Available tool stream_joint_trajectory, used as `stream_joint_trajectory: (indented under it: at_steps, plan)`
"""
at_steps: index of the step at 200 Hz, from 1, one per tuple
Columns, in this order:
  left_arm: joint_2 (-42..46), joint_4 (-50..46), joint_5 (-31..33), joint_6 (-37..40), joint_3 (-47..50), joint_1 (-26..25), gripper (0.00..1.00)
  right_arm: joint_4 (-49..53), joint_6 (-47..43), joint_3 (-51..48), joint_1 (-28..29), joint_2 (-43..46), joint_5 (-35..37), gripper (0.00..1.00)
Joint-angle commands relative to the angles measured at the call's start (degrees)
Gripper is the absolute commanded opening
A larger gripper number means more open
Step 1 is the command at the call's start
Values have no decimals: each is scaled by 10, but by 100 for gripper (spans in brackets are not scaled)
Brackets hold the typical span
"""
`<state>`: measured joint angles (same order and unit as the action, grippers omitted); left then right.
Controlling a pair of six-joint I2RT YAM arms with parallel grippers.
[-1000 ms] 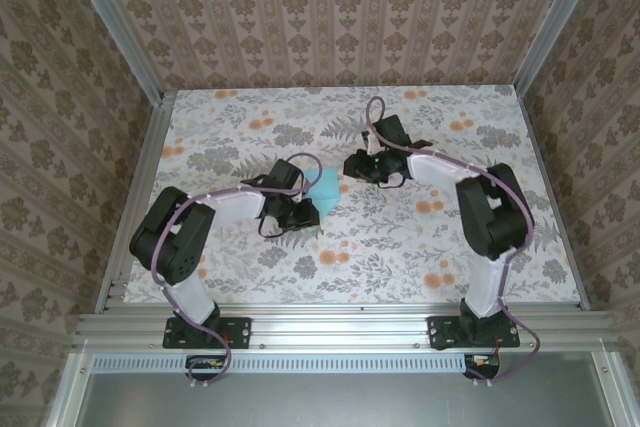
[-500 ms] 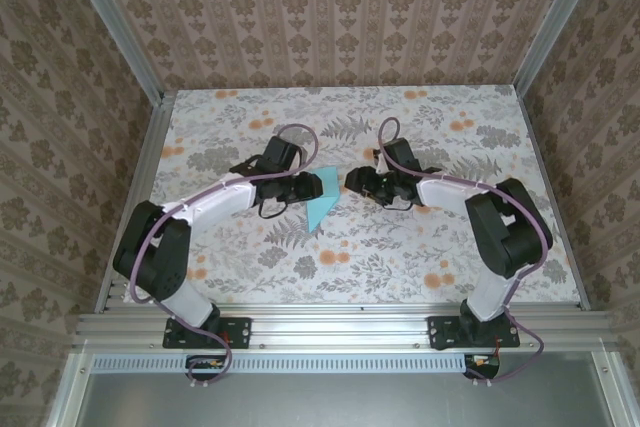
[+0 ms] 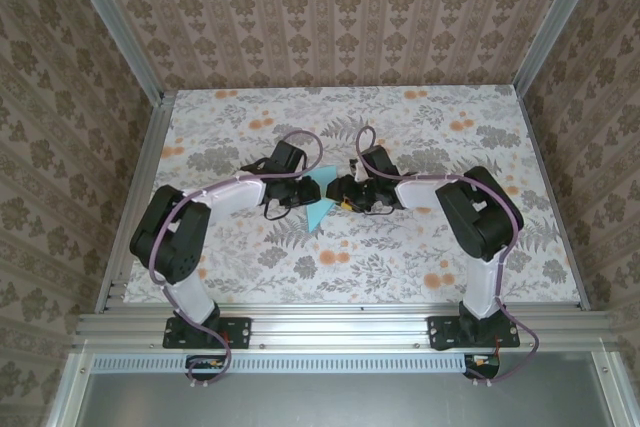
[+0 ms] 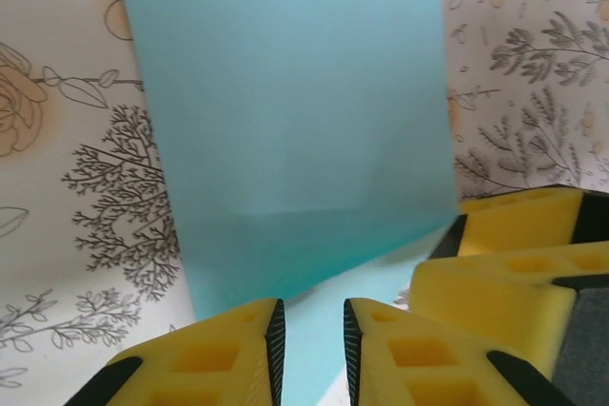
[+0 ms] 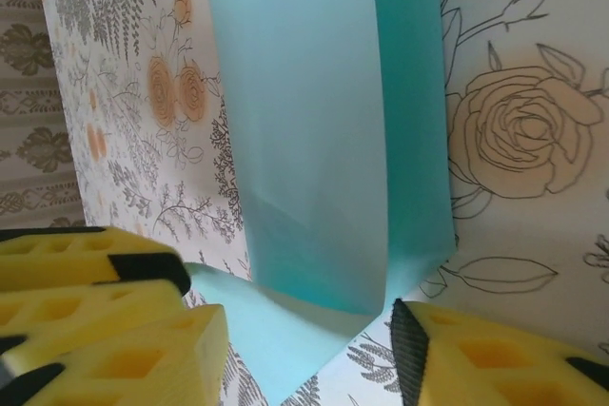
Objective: Fold a paper plane with a square sheet of paper (pick it up from the middle)
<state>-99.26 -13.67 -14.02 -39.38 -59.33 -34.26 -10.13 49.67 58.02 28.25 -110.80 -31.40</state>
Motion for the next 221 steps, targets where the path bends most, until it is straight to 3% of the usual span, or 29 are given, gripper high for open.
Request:
stream_joint_trajectory:
  at_steps: [1,80,118,163,221]
  plan:
    - [-12,7,7,2,3,11,24,-27,4,14,7,-24,-39,45]
    - [-45,3,-7,10,-1,24,22,-44,-8,32,16,-51,-52,21]
    - [-32,-1,-6,27,-9,29,23,-22,9,27,20,-38,-12,6]
    - [37,32,-13,43,46,22,34,58,55,-7,31,34,110,1]
    - [96,144,-32,80,158,-20,57,191,124,-16,61,109,246,1]
